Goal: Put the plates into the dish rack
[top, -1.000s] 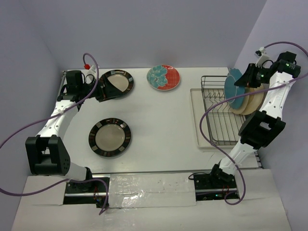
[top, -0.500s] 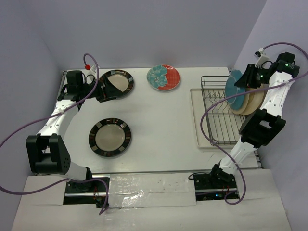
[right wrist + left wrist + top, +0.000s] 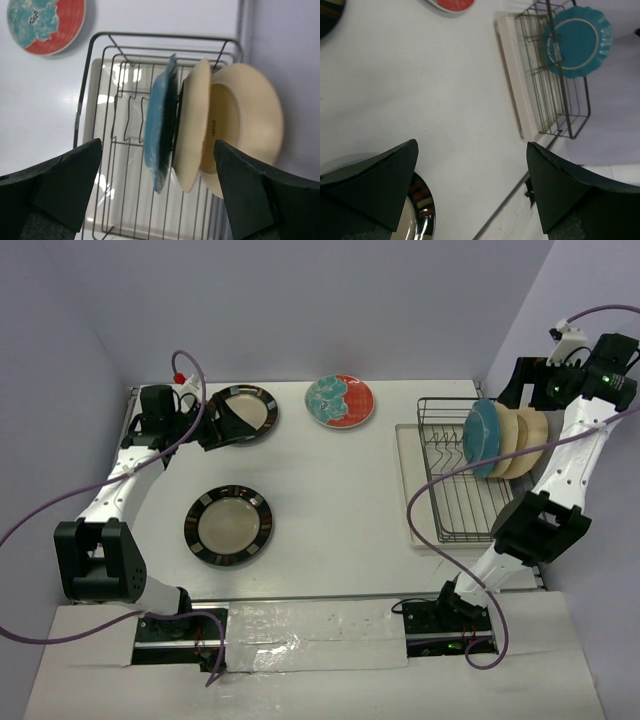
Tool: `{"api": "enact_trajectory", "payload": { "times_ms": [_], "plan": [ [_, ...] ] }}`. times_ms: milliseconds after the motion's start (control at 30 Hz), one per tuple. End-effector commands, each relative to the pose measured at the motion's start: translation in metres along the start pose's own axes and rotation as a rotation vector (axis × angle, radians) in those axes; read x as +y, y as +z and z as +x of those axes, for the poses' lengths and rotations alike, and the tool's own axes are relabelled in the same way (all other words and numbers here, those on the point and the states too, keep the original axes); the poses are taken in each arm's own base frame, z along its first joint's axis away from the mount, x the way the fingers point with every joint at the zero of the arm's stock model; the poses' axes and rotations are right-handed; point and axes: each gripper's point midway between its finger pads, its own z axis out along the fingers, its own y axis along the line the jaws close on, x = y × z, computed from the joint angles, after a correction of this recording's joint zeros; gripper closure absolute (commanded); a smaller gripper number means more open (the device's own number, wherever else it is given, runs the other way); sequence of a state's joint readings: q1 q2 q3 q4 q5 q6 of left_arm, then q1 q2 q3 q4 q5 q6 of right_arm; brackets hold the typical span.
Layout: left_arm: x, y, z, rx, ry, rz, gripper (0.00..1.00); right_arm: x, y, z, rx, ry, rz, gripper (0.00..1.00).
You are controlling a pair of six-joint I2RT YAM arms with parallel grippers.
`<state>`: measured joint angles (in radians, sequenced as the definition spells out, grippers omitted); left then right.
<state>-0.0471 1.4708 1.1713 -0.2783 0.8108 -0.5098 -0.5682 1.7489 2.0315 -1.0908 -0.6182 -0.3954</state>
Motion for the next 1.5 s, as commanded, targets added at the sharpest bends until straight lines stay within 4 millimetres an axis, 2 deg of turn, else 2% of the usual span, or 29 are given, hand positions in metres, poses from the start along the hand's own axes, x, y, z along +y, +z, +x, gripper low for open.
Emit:
{"api": "enact_trajectory", "payload": {
  "times_ms": [0,133,167,233,267,333,400,433,500,533,600,633,700,733,767,800,833,900,933,1000,1033,1067,1133,1167,1233,1267,1300,1367,1467],
  "plan": [
    [-0.004,0.000,-0.029,-0.112,0.087,-0.100,0.01,0.006,-0.046,-0.045,-0.176,-0.105,0.125,0.00],
    [0.007,0.019,-0.034,-0.150,0.069,-0.174,0.01,0.023,-0.065,-0.063,-0.247,-0.176,0.149,0.00],
    [0.002,0.028,-0.034,-0.150,0.048,-0.176,0.01,0.033,-0.066,-0.067,-0.258,-0.201,0.137,0.00],
    [-0.001,0.044,-0.047,-0.189,0.048,-0.179,0.01,0.045,-0.074,-0.075,-0.293,-0.238,0.158,0.00],
    [-0.011,0.054,-0.047,-0.200,0.016,-0.161,0.01,0.061,-0.074,-0.076,-0.305,-0.262,0.144,0.00],
    [-0.012,0.076,-0.050,-0.227,-0.015,-0.176,0.01,0.069,-0.075,-0.083,-0.334,-0.291,0.183,0.00],
    [-0.027,0.093,-0.065,-0.274,-0.050,-0.145,0.01,0.090,-0.070,-0.078,-0.344,-0.312,0.166,0.00],
    [-0.014,0.110,-0.065,-0.282,-0.081,-0.178,0.01,0.094,-0.070,-0.083,-0.377,-0.320,0.170,0.00],
    [-0.030,0.132,-0.075,-0.320,-0.108,-0.129,0.01,0.108,-0.064,-0.073,-0.383,-0.316,0.153,0.00],
    [-0.015,0.152,-0.069,-0.310,-0.138,-0.156,0.01,0.112,-0.063,-0.075,-0.400,-0.323,0.153,0.00],
    [-0.021,0.171,-0.078,-0.353,-0.186,-0.111,0.01,0.123,-0.059,-0.069,-0.391,-0.341,0.144,0.00],
    [-0.010,0.191,-0.068,-0.333,-0.216,-0.123,0.01,0.125,-0.059,-0.068,-0.388,-0.350,0.146,0.00],
    [-0.012,0.207,-0.081,-0.372,-0.223,-0.110,0.01,0.128,-0.060,-0.068,-0.390,-0.356,0.146,0.00],
    [0.005,0.226,-0.069,-0.343,-0.264,-0.134,0.01,0.131,-0.061,-0.067,-0.389,-0.360,0.140,0.00],
    [-0.004,0.233,-0.077,-0.348,-0.262,-0.107,0.01,0.134,-0.063,-0.067,-0.391,-0.364,0.134,0.00],
    [0.013,0.249,-0.066,-0.320,-0.282,-0.134,0.03,0.135,-0.064,-0.067,-0.393,-0.368,0.134,0.00],
    [0.016,0.257,-0.062,-0.311,-0.297,-0.136,0.04,0.137,-0.065,-0.065,-0.389,-0.373,0.128,0.00],
    [0.017,0.270,-0.064,-0.313,-0.308,-0.128,0.06,0.140,-0.066,-0.062,-0.384,-0.385,0.119,0.00],
    [0.033,0.281,-0.055,-0.296,-0.337,-0.147,0.06,0.140,-0.067,-0.060,-0.378,-0.390,0.119,0.00],
    [0.038,0.288,-0.059,-0.308,-0.349,-0.156,0.06,0.142,-0.068,-0.056,-0.370,-0.399,0.115,0.00],
    [0.050,0.295,-0.052,-0.296,-0.371,-0.178,0.06,0.142,-0.068,-0.054,-0.365,-0.400,0.118,0.00],
    [0.049,0.298,-0.057,-0.308,-0.371,-0.175,0.07,0.144,-0.068,-0.053,-0.367,-0.403,0.115,0.00],
    [0.065,0.310,-0.049,-0.298,-0.392,-0.194,0.07,0.145,-0.067,-0.052,-0.366,-0.403,0.113,0.00],
    [0.060,0.313,-0.055,-0.305,-0.393,-0.176,0.08,0.145,-0.066,-0.049,-0.362,-0.403,0.111,0.00],
    [0.070,0.324,-0.048,-0.289,-0.419,-0.175,0.10,0.150,-0.063,-0.047,-0.362,-0.419,0.101,0.00],
    [0.065,0.327,-0.054,-0.299,-0.422,-0.154,0.11,0.152,-0.060,-0.042,-0.355,-0.427,0.094,0.00],
    [0.073,0.333,-0.049,-0.289,-0.446,-0.159,0.13,0.156,-0.058,-0.040,-0.355,-0.454,0.085,0.00],
    [0.071,0.338,-0.049,-0.282,-0.464,-0.135,0.17,0.158,-0.054,-0.033,-0.343,-0.480,0.089,0.00],
    [0.075,0.347,-0.042,-0.264,-0.510,-0.102,0.28,0.165,-0.049,-0.029,-0.341,-0.529,0.097,0.00]
  ]
}}
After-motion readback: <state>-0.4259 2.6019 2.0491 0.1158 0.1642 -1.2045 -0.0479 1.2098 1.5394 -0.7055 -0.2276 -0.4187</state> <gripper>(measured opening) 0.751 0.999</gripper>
